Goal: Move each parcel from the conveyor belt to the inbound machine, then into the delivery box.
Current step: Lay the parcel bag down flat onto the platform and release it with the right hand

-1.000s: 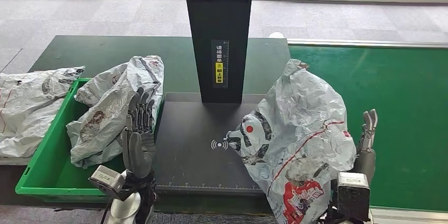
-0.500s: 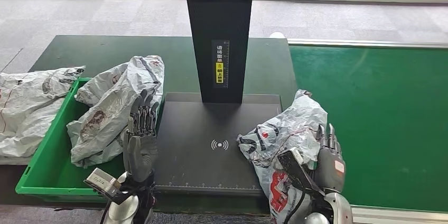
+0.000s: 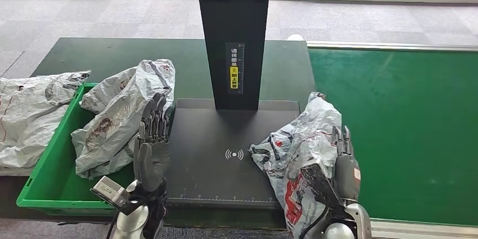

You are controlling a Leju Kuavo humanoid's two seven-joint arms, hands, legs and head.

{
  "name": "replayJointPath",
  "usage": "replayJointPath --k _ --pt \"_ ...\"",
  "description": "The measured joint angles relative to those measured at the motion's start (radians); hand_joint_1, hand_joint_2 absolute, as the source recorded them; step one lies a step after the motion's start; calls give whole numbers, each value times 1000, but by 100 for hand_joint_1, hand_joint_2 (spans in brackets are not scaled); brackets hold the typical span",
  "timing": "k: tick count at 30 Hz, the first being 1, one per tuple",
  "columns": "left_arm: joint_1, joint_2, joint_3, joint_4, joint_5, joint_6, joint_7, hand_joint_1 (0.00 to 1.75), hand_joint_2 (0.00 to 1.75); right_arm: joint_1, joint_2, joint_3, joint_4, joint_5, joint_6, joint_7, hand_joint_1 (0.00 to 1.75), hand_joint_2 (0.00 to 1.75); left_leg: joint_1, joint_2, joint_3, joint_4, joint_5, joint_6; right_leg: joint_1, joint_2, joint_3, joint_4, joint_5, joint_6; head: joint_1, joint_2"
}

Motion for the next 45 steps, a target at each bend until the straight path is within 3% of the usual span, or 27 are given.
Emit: replayJointPath --k 3,5,11,19,23,31,36,41,45 --pt "-13 0 0 13 5 1 0 0 0 -9 0 37 -24 -178 -6 -177 0 175 0 0 0 0 0 0 0 0 0 0 0 0 0 0" --pt "-25 0 -2 24 12 4 0 0 0 -29 -4 85 -64 -235 -12 -209 0 175 0 1 0 0 0 0 0 1 0 1 1 0 0 0" --pt "-59 -3 -15 60 23 6 0 0 0 -184 -13 214 -135 -249 -63 -160 0 175 0 3 0 0 3 0 0 3 -2 1 3 -1 0 0" --pt "-69 -4 -17 80 28 7 0 0 0 -228 -21 262 -153 -256 -76 -155 0 175 0 2 -1 0 4 0 0 2 -2 1 3 -1 0 0" --pt "-86 -8 -17 93 57 14 0 0 0 -321 -30 273 -135 -281 -78 -120 0 175 0 3 -2 0 5 0 0 3 -4 1 6 -1 0 0" --pt "-135 -16 -35 120 74 97 0 0 0 -567 -43 273 40 -312 -116 -84 0 175 0 2 -3 0 9 0 0 2 -5 1 9 -1 0 0" --pt "-155 -18 -53 126 77 148 0 0 0 -604 -57 273 148 -336 -92 -87 0 175 0 2 -4 0 10 0 0 2 -5 1 10 -1 0 0" --pt "-156 -18 -65 139 134 217 0 0 0 -631 -60 279 273 -328 -5 -103 0 175 0 2 -5 0 10 0 0 2 -6 1 10 -1 0 0" --pt "-135 -16 -66 148 188 224 0 0 0 -636 -63 303 344 -308 19 -99 0 175 0 1 -5 0 10 0 0 1 -6 1 10 -1 0 0"
